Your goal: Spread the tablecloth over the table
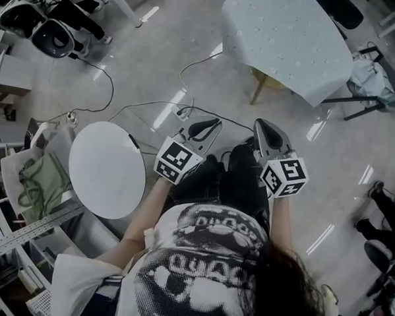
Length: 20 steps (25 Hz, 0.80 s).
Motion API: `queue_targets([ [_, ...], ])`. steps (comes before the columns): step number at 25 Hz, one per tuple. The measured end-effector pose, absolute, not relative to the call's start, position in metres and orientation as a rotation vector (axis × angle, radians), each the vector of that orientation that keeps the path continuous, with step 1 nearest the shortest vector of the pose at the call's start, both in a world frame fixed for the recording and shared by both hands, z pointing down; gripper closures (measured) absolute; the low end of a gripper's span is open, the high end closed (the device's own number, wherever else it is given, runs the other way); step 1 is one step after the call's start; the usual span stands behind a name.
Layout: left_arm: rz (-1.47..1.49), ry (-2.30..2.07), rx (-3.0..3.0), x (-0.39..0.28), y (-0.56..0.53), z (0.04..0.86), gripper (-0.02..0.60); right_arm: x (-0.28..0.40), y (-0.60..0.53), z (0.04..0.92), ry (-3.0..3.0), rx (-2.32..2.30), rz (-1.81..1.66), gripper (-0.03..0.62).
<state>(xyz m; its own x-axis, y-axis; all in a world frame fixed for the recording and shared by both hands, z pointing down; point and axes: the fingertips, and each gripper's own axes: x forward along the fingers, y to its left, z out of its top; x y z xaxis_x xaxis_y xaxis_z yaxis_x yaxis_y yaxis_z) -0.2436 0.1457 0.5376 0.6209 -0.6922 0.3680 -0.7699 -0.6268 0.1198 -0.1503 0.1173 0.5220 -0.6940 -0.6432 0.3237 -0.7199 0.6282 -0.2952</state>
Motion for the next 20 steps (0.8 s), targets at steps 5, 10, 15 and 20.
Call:
queue_targets([
  [5,0.4,-1.155,2.64,-0.232,0.152,0.529,0.565,-0.142,0.126,0.514,-2.678,1.179,0.578,0.606],
  [10,0.409,-1.105,2.67,-0.22,0.158,0.52,0.568,-0.135,0.13,0.511,-2.68,1.194,0.572,0.605],
  [15,0.411,-1.094,2.684,-0.221,0.164,0.515,0.569,-0.136,0.135,0.511,-2.68,1.186,0.567,0.603],
  [20,0.411,-1.101,2.688,-0.222,0.168,0.515,0.569,-0.138,0.138,0.513,-2.675,1.169,0.554,0.6],
])
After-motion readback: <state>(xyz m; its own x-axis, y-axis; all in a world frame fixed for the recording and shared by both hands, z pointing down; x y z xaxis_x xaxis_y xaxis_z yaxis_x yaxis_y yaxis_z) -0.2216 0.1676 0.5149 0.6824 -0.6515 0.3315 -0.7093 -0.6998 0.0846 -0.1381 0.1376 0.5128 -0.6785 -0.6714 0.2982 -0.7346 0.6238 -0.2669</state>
